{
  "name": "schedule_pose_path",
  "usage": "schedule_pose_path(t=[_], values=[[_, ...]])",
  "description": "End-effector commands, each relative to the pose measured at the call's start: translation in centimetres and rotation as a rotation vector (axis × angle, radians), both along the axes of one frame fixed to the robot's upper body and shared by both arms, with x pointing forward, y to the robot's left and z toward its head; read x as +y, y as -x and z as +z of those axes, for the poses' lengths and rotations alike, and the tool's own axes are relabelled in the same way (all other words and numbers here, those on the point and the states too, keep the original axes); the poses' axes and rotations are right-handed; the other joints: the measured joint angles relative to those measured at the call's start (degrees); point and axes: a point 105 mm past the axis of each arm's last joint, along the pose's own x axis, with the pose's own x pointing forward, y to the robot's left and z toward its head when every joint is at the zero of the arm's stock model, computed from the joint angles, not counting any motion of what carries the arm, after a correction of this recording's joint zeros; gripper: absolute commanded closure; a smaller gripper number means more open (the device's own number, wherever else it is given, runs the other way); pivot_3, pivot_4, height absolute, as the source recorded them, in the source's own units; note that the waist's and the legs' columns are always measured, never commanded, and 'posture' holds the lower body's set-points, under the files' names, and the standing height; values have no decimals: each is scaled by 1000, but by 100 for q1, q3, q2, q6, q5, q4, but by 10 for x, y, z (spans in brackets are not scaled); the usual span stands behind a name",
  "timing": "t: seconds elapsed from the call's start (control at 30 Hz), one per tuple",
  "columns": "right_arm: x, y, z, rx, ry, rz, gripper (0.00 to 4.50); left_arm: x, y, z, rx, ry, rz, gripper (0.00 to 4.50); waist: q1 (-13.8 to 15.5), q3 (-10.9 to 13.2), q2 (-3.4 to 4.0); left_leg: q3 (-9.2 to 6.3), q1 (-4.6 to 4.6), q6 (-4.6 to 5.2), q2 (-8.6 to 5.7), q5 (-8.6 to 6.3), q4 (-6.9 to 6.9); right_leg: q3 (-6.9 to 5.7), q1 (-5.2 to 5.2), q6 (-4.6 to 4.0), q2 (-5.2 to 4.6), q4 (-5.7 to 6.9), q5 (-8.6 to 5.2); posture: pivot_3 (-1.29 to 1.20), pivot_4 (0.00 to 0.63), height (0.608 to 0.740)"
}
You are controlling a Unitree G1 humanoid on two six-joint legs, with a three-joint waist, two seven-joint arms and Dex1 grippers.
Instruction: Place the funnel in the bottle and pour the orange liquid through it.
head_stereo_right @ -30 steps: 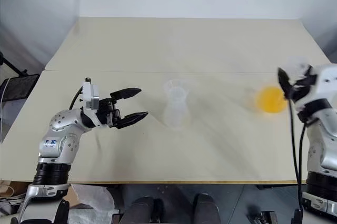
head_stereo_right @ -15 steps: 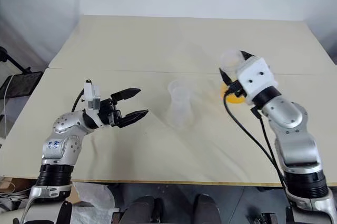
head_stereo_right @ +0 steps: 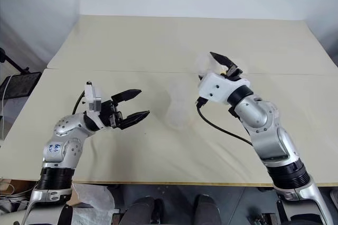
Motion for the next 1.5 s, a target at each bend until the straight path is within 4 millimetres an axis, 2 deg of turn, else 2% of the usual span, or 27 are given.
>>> schedule_pose_path(t=[0.03, 0.5, 1.17, 1.5], values=[[9, 9, 22, -143, 56, 26, 1768, -3, 6, 7, -35, 18, -15, 0, 3, 0, 0, 0, 0, 0, 0, 0, 0, 0, 0, 0, 0, 0, 0, 0, 150, 740], [16, 18, 23, -328, 264, 8, 1768, -7, 5, 7, -35, 28, -20, 0, 3, 0, -1, 0, 0, 0, 0, 0, 0, 0, 0, 0, 0, 0, 0, 0, 150, 740], [9, 27, 21, -495, 378, -26, 1768, -15, 8, 13, -77, 23, -58, 0, -2, 1, -2, 0, 0, -1, 1, 1, 0, 0, 0, 0, 1, 0, 0, 0, 150, 740], [8, 27, 18, -519, 412, -42, 1768, -18, 8, 13, -85, 22, -70, 0, 0, 1, -2, 0, 0, -2, 1, 1, 0, 1, 0, 0, 1, 0, 0, 0, 150, 740]])
